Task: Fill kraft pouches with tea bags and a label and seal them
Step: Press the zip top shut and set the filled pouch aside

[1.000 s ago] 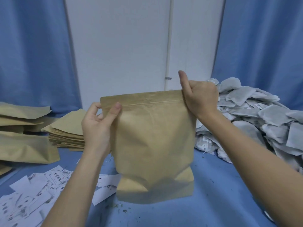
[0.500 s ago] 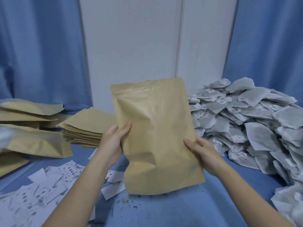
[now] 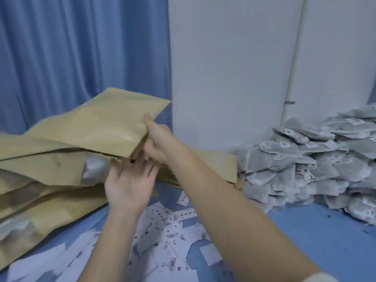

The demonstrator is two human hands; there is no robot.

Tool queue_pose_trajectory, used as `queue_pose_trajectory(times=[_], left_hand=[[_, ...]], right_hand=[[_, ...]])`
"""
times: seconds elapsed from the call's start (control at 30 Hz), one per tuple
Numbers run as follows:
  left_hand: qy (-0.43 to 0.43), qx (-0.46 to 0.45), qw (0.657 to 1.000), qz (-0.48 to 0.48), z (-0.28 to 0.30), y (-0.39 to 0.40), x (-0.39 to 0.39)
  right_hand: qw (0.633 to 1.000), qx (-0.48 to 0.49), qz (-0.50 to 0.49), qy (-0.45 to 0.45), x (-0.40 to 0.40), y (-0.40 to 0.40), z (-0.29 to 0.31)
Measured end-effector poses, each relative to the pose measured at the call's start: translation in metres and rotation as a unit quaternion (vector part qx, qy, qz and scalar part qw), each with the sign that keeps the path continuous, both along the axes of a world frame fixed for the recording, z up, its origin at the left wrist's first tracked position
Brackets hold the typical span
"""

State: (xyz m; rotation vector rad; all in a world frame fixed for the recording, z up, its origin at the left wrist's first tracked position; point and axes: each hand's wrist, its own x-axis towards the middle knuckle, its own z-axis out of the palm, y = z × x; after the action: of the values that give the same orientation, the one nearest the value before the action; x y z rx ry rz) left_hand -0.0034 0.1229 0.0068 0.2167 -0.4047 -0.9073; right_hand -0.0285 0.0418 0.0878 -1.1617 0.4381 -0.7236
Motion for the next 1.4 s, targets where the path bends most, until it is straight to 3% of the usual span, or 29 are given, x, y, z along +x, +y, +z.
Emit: queue_pose_trajectory(times=[0.07, 0.13, 0.23, 0.37, 0.5, 0.57, 0.67, 0.73, 0.8, 0.9, 1.0, 1.07, 1.17, 1.23, 1.3, 1.4], left_hand=[[-0.004, 0.055, 0.998, 0.029, 0.001, 0.003, 0.025], [-0.021, 0.122, 0.992, 0.036, -0.002, -0.001, 0.044], [-0.035, 0.203, 0.977, 0.047, -0.011, -0.018, 0.056], [-0.032, 0.282, 0.959, 0.008, -0.025, -0.052, 0.046], [-0.03, 0.328, 0.944, -0.021, -0.039, -0.084, 0.038], [-0.021, 0.341, 0.939, -0.033, -0.046, -0.097, 0.035], [-0.007, 0.349, 0.936, -0.046, -0.057, -0.112, 0.029], [-0.012, 0.357, 0.932, -0.055, -0.062, -0.119, 0.023], [-0.016, 0.356, 0.932, -0.061, -0.063, -0.121, 0.015], [-0.038, 0.324, 0.944, -0.049, -0.061, -0.12, -0.001], [-0.054, 0.288, 0.956, -0.019, -0.049, -0.116, -0.016], [-0.046, 0.293, 0.955, 0.025, -0.039, -0.112, -0.029], [-0.059, 0.286, 0.948, 0.123, -0.02, -0.103, -0.048], [-0.109, 0.282, 0.934, 0.192, -0.007, -0.091, -0.063], [-0.222, 0.308, 0.877, 0.294, -0.003, -0.082, -0.075], [-0.416, 0.284, 0.741, 0.444, -0.003, -0.066, -0.091]], right_hand=[[0.998, -0.009, 0.056, 0.041, 0.054, 0.018, 0.004], [0.987, -0.113, 0.005, 0.117, 0.079, 0.018, -0.013], [0.931, -0.276, -0.085, 0.222, 0.073, -0.017, -0.058], [0.816, -0.41, -0.185, 0.364, 0.029, -0.087, -0.11], [0.65, -0.5, -0.186, 0.541, -0.013, -0.146, -0.141], [0.63, -0.497, -0.157, 0.576, -0.029, -0.163, -0.148], [0.579, -0.543, -0.155, 0.588, -0.042, -0.165, -0.155], [0.543, -0.607, -0.189, 0.548, -0.049, -0.155, -0.157], [0.502, -0.689, -0.259, 0.455, -0.058, -0.14, -0.162], [0.473, -0.742, -0.377, 0.289, -0.073, -0.12, -0.172], [0.491, -0.745, -0.375, 0.251, -0.085, -0.097, -0.171], [0.525, -0.733, -0.346, 0.26, -0.094, -0.082, -0.166], [0.675, -0.627, -0.211, 0.328, -0.112, -0.061, -0.147], [0.756, -0.552, -0.142, 0.322, -0.128, -0.051, -0.133], [0.842, -0.457, -0.136, 0.253, -0.143, -0.042, -0.112], [0.951, -0.25, -0.162, 0.085, -0.168, -0.023, -0.07]])
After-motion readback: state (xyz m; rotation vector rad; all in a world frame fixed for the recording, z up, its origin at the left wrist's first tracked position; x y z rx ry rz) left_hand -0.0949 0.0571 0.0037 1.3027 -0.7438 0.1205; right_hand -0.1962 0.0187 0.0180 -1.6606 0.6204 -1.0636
